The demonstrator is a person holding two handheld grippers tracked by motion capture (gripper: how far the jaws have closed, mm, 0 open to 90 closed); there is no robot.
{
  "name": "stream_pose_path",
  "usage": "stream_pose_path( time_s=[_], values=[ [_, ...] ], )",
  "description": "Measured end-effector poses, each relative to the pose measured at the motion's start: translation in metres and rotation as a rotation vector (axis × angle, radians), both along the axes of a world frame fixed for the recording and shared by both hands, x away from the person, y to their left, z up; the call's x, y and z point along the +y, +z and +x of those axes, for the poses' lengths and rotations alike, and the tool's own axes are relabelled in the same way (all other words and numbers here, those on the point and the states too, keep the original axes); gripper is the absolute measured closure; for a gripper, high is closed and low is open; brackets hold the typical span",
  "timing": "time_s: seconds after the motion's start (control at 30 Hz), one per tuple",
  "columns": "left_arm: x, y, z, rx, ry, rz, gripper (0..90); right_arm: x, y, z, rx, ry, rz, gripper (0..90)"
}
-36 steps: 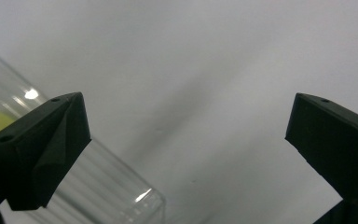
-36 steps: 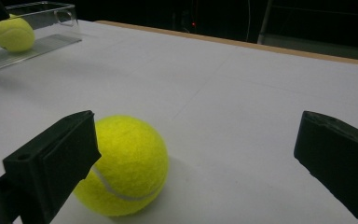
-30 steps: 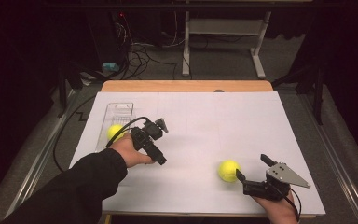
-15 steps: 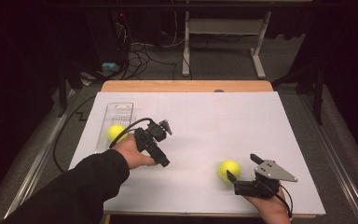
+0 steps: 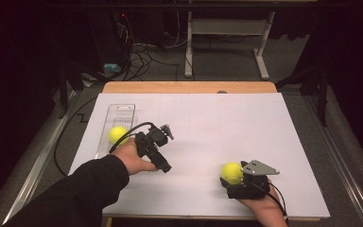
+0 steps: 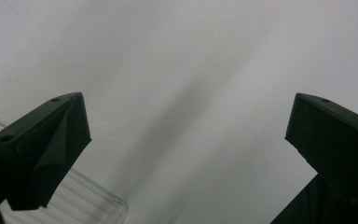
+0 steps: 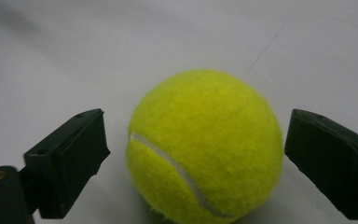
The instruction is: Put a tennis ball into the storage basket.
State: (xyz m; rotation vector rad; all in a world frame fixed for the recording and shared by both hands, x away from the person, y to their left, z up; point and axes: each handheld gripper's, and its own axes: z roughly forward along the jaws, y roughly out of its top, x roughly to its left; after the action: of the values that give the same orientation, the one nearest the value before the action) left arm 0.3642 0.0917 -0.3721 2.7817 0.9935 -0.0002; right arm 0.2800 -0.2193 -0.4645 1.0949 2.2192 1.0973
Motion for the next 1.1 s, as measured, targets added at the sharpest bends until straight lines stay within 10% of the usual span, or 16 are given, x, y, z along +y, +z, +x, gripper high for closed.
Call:
stream_pose_path(
  time_s=[0.47,1.1],
  values=[
    [-0.008,-0.003,0.002,0.004,-0.005,0.001,0.7,-0.002,-0.007,0.001,0.051,0.004,-0.023,26.7],
    [-0.004,0.003,0.003,0.008,0.008,-0.013,0.7,0.02,0.009,0.009,-0.089,0.052,0.031,27.0]
  ],
)
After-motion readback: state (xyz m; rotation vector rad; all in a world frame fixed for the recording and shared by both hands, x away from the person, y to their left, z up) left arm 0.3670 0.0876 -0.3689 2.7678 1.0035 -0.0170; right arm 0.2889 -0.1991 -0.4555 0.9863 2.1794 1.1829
